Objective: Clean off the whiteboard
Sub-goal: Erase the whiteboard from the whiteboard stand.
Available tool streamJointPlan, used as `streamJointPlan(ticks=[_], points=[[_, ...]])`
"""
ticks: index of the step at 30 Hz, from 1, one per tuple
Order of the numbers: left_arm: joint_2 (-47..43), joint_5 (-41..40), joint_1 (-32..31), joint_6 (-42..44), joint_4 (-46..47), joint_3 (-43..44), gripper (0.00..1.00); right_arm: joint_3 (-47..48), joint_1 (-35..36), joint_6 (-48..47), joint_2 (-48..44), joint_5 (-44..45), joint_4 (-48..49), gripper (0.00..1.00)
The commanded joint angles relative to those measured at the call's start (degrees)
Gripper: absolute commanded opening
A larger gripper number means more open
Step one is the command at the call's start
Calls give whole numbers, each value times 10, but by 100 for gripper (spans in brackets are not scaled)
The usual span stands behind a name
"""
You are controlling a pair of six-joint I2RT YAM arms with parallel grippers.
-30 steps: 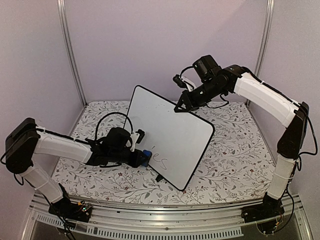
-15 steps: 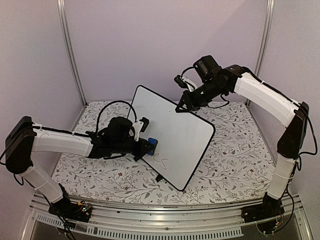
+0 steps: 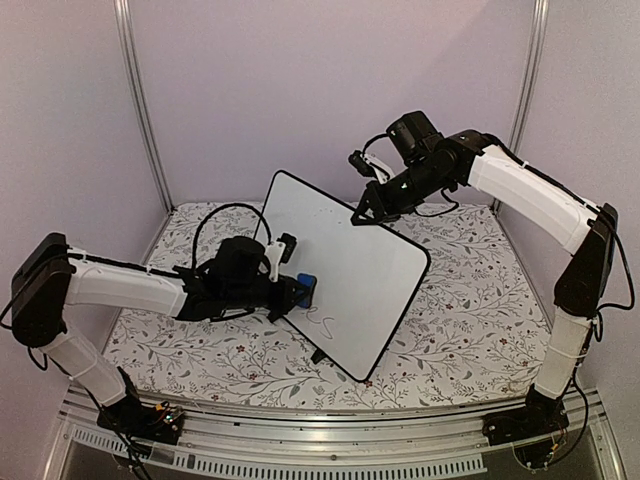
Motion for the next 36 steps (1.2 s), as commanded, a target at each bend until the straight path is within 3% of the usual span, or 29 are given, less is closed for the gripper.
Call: streamJointPlan(ticks=[1,23,36], points=[[39,-31,-9,-35,6,-45,0,-24,31,-61,23,-23,-59,0],[78,38,-36,-79,77,-142,0,-20,31,-63,30,-25,-59,0],[83,48,-35,-72,20,-122,0,-24,31,-63,26,-23,-60,0]])
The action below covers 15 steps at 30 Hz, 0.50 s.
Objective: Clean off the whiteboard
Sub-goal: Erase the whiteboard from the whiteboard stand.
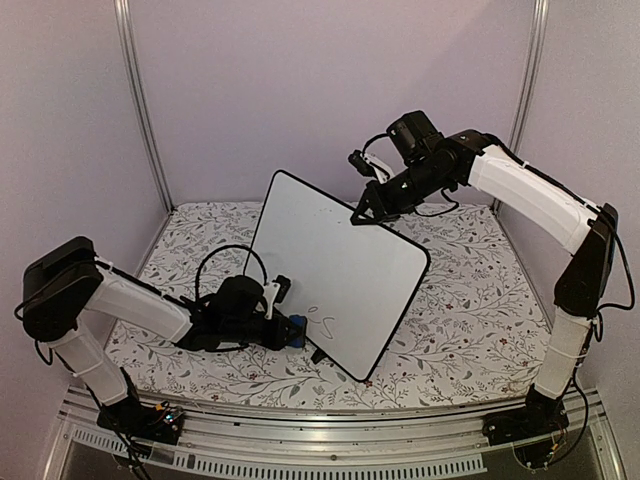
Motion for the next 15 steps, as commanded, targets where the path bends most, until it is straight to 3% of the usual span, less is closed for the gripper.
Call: streamJointPlan(ticks=[1,8,15], points=[[36,10,-8,2,-79,2,0,-24,32,-63,26,-19,-60,0],[5,-9,-6,13,-89,18,0,-22,32,-62,27,-20,-61,0],[-63,-28,-6,79,-113,65,0,-23,32,-61,28,-19,-61,0]])
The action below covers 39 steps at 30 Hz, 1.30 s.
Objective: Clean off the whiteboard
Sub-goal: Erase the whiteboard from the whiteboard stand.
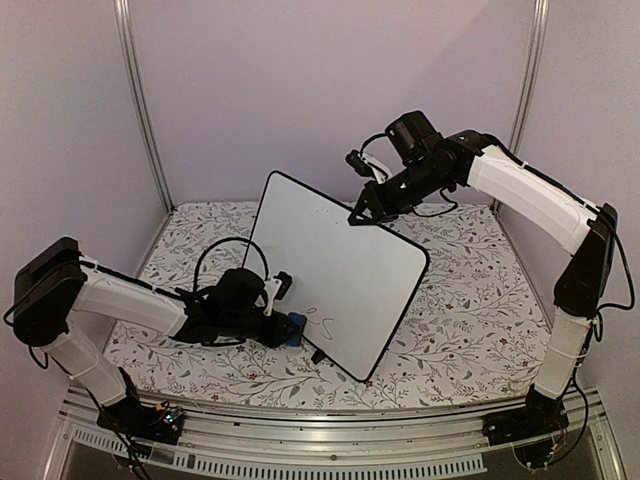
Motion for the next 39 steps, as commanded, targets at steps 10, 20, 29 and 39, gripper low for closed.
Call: streamJointPlan(ticks=[10,20,29,39], points=[[-25,-52,-4,94,-18,65,0,-18,30,-55,31,-7,-65,0],[-1,-32,-11,60,41,-9,0,-19,30,-55,29,-7,-65,0],[1,-32,-24,60,66,-42,0,-18,30,-56,33,-9,-64,0],[-20,-65,-31,115,67,21,0,-22,30,-55,26,-5,-65,0]])
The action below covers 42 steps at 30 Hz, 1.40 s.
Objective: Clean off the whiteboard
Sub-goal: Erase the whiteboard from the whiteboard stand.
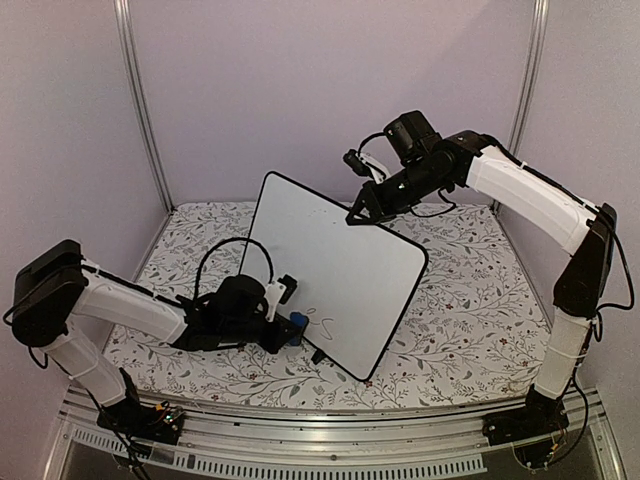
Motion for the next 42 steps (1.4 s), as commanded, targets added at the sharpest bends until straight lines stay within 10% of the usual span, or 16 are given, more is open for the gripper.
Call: streamJointPlan(ticks=[1,42], points=[[-13,-24,-8,38,27,46,0,-22,25,-47,23,-3,-75,0],[1,-7,-5,19,-12,-20,0,-21,24,-47,29,-6,-75,0]])
